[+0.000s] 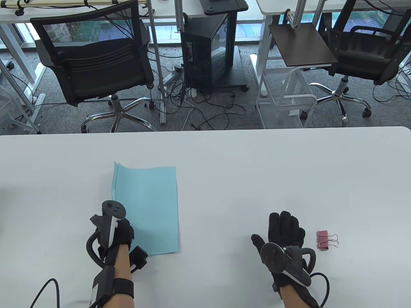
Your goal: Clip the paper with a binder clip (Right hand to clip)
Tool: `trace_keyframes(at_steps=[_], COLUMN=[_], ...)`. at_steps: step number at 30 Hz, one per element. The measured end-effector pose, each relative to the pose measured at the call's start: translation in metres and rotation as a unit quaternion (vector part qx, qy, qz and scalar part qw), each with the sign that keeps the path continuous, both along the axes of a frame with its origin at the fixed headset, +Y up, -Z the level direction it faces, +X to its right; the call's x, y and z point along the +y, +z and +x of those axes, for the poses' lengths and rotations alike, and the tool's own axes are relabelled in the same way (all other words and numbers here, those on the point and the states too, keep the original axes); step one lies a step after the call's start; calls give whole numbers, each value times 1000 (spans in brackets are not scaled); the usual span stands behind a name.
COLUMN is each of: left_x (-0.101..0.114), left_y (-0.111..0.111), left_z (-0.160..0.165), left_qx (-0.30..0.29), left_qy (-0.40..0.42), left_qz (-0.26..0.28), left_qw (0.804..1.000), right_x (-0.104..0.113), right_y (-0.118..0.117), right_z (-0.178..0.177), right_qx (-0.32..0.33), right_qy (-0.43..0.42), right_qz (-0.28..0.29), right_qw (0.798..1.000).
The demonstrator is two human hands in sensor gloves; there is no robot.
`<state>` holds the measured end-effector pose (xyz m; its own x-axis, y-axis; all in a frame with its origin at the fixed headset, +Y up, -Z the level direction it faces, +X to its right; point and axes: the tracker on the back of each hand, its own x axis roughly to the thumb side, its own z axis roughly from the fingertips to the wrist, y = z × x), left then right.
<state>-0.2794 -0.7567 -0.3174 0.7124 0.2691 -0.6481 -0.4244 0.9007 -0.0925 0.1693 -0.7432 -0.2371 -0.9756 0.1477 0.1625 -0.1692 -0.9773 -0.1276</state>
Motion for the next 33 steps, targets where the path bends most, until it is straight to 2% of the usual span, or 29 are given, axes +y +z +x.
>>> trace_keyframes(at_steps=[2,3,5,6,9,12,14,15,16,17,19,20,22,24,25,27,28,29,31,33], left_x=[6,10,18,24,37,49,52,52,51,49,43,40,32,25,23,22,24,26,30,34], left_y=[6,10,18,25,42,58,67,72,74,76,79,80,79,77,76,75,74,72,70,71], left_z=[2,4,9,13,25,46,59,67,72,78,90,95,105,111,112,110,107,102,96,93], left_qx=[-29,-62,-132,-186,-221,-282,-306,-320,-327,-340,-350,-357,-370,-387,-392,-387,-367,-350,-334,-337], left_qy=[33,59,93,98,99,147,191,230,252,292,351,372,387,375,367,350,345,352,380,385], left_qz=[32,63,128,178,228,265,284,292,296,299,299,296,285,262,252,264,275,290,313,330], left_qw=[999,994,979,961,943,910,888,872,861,843,815,804,795,800,805,811,819,818,804,793], right_x=[1,1,2,3,7,12,14,14,14,13,9,7,4,3,4,9,13,16,21,24], right_y=[0,0,0,0,3,3,3,1,1,0,-4,-6,-8,-9,-9,-8,-6,-6,-3,-1], right_z=[0,-1,-1,-1,1,3,4,4,5,7,11,12,12,9,9,7,5,4,-1,-3], right_qx=[4,7,13,15,0,22,56,83,86,96,142,166,207,217,215,209,216,225,226,214], right_qy=[-7,-14,-28,-35,-57,-122,-212,-265,-295,-333,-445,-468,-497,-510,-516,-523,-497,-473,-420,-419], right_qz=[-1,-2,-1,1,38,26,3,-18,-36,-55,-103,-118,-144,-138,-122,-83,-68,-58,-34,-4], right_qw=[1000,1000,1000,999,998,992,976,961,951,936,878,860,831,821,820,822,838,850,878,882])
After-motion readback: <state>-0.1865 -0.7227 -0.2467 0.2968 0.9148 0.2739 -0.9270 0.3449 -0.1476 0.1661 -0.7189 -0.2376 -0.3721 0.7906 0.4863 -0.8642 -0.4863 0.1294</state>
